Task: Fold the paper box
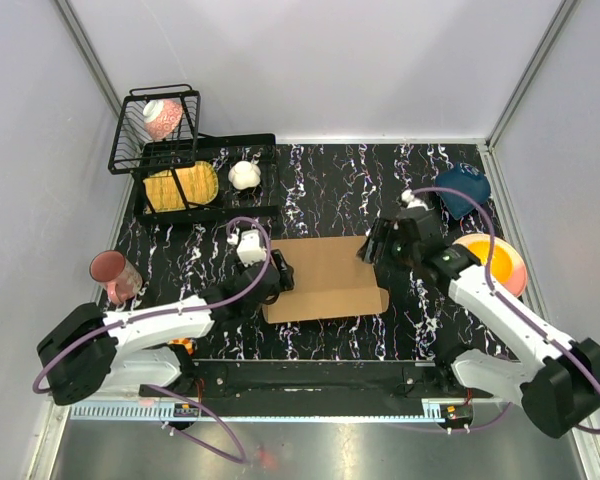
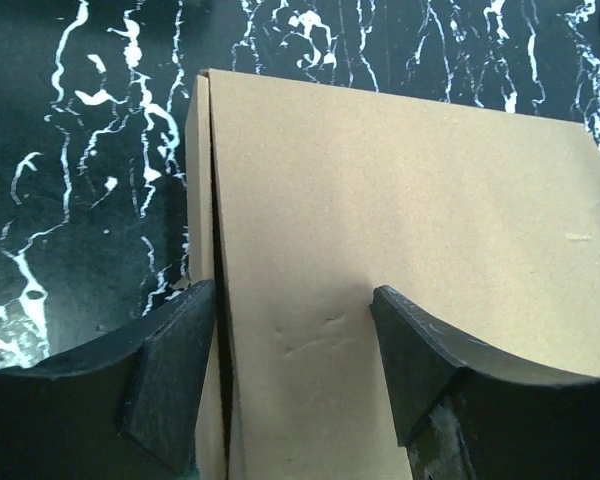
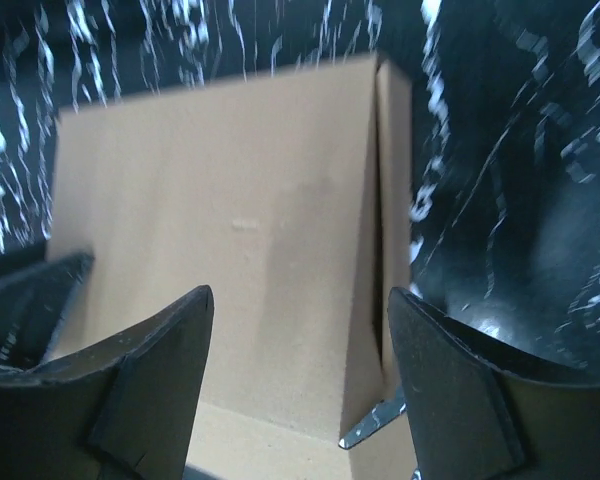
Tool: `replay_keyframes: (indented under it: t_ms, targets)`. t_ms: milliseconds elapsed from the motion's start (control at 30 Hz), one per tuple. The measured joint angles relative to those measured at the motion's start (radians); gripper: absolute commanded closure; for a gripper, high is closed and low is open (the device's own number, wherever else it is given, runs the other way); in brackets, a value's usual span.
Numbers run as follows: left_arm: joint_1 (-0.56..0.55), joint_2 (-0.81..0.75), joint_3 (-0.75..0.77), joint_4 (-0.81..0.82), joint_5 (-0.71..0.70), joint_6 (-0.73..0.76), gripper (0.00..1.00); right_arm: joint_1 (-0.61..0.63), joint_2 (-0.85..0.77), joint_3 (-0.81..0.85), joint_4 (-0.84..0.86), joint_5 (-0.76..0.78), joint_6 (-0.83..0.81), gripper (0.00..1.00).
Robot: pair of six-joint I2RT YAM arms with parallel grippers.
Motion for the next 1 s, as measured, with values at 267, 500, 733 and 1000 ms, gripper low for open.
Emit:
replay_keyframes:
  t_ms: [267, 500, 733, 1000]
  targets:
    - [0.011, -0.191, -0.005, -0.198, -0.027, 0.039, 0.27, -0.033, -0.091, 0.126, -0.075, 0.073, -0.102, 0.28]
    - [0.021, -0.376, -0.003, -0.301, -0.087, 0.089, 0.29, -0.034, -0.176, -0.039, 0.046, -0.140, -0.073, 0.56]
    - [0.021, -0.388, -0.062, -0.126, 0.044, 0.130, 0.32, -0.033, -0.101, -0.266, 0.215, -0.325, 0.014, 0.66]
    - [0.021, -0.229, -0.063, 0.000, 0.210, 0.141, 0.35, -0.033, -0.158, -0.388, 0.309, -0.365, 0.074, 0.57]
